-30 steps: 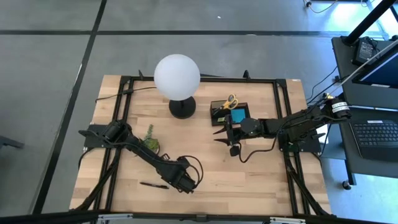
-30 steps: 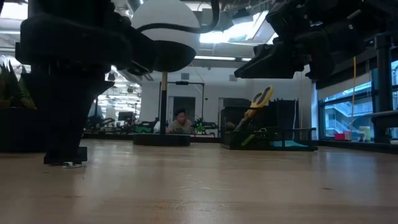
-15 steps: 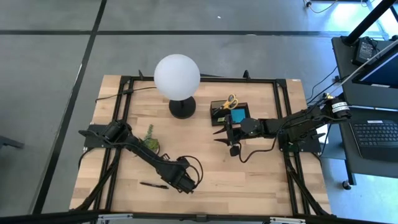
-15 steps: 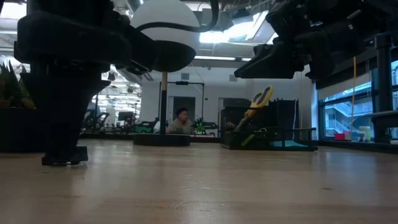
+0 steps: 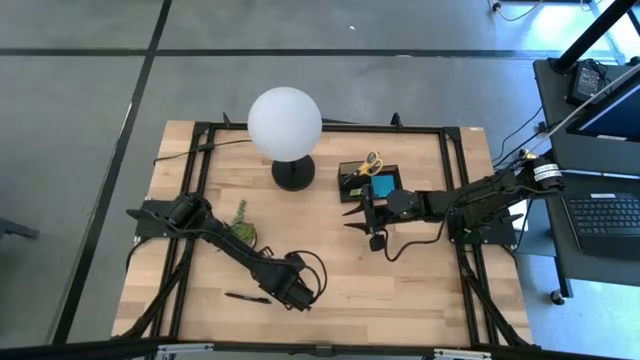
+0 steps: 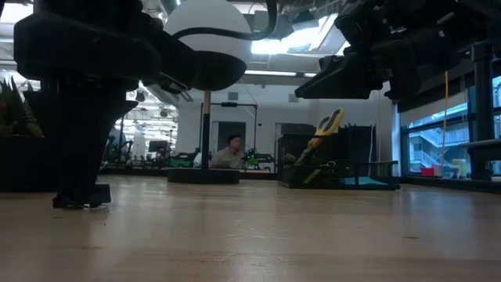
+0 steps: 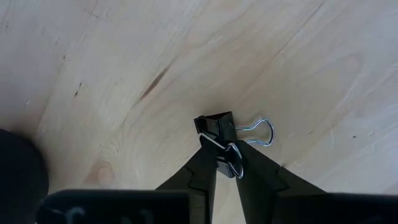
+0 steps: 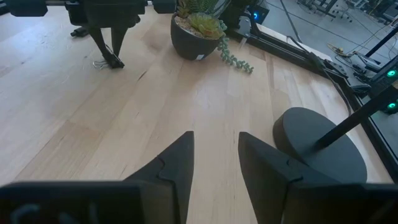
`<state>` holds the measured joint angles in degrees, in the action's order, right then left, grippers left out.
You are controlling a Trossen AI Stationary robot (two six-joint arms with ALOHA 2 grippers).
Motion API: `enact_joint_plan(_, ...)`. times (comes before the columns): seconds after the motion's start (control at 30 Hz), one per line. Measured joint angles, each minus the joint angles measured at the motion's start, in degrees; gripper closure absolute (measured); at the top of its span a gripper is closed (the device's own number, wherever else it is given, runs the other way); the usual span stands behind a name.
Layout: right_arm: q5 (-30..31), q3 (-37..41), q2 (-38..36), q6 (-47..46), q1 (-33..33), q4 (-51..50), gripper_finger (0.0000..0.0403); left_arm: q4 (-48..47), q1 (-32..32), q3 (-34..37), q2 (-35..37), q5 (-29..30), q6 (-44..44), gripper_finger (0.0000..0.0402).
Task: Pick and place office supplies into organizer
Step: Put the black binder clip into the desk organizer
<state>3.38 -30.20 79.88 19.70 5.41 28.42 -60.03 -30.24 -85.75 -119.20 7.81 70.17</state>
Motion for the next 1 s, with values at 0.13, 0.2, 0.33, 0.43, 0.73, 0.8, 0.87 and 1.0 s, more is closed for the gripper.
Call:
enact_joint_plan(0.13, 0.0, 0.0, 0.0, 0.0, 0.0, 0.0, 0.0274, 0.0, 0.0, 0.0, 0.0, 0.0, -0.9, 0.0358)
enact_joint_plan(0.2, 0.0, 0.0, 0.0, 0.0, 0.0, 0.0, 0.0274, 0.0, 0.0, 0.0, 0.0, 0.0, -0.9, 0.0365)
enact_joint_plan(0.33, 0.0, 0.0, 0.0, 0.0, 0.0, 0.0, 0.0274, -0.3, 0.0, -0.3, 0.3, 0.0, -1.5, 0.0382)
enact_joint_plan(0.43, 0.0, 0.0, 0.0, 0.0, 0.0, 0.0, 0.0274, -0.4, 0.0, -1.2, 0.3, 0.0, -3.0, 0.0389)
enact_joint_plan(0.73, 0.0, 0.0, 0.0, 0.0, 0.0, 0.0, 0.0274, -0.2, 0.0, -3.2, 0.2, 0.0, -8.2, 0.0399)
enact_joint_plan(0.8, 0.0, 0.0, 0.0, 0.0, 0.0, 0.0, 0.0274, -0.3, 0.0, -3.5, 0.2, 0.0, -9.0, 0.0399)
enact_joint_plan(0.87, 0.0, 0.0, 0.0, 0.0, 0.0, 0.0, 0.0274, -0.4, 0.0, -3.9, 0.2, 0.1, -9.4, 0.0399)
enact_joint_plan(1.0, 0.0, 0.0, 0.0, 0.0, 0.0, 0.0, 0.0274, -0.4, 0.0, -4.6, 0.2, 0.9, -10.1, 0.0399)
